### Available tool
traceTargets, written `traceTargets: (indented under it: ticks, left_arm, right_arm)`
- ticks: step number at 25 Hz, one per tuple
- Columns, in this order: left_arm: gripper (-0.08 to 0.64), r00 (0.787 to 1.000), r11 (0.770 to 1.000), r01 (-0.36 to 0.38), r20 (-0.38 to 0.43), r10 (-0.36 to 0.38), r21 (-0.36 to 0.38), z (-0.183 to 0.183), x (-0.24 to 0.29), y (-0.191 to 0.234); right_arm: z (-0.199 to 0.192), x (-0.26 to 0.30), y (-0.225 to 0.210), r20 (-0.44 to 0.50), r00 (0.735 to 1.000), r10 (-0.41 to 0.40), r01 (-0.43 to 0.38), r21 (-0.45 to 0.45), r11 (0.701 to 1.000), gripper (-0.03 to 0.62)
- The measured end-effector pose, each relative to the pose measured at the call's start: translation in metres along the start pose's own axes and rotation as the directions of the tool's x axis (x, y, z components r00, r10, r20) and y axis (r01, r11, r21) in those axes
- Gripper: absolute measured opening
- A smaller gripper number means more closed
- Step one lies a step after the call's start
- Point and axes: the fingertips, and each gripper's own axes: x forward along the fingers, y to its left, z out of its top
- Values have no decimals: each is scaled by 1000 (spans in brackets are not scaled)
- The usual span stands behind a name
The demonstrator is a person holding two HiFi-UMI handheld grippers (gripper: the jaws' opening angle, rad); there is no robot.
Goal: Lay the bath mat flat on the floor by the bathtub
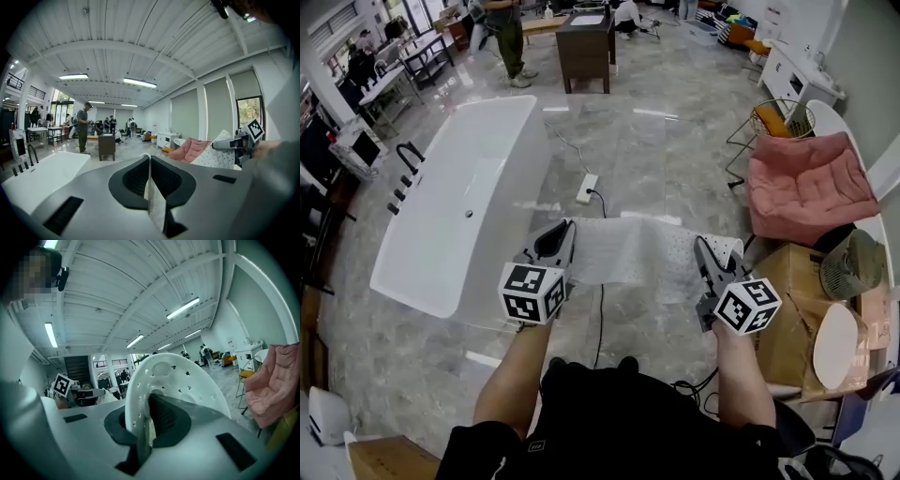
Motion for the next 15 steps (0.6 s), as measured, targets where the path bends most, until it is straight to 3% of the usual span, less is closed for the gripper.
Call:
traceTargets:
  ticks: [7,15]
  left_arm:
    - [18,999,999,35,-25,-34,31,2,23,-18]
    - [18,997,998,58,-41,-59,-22,-4,82,-2]
  right_arm:
    - [3,-8,-29,-9,1000,-7,7,28,1000,21]
    - [-2,32,-63,-59,998,-14,17,53,998,20]
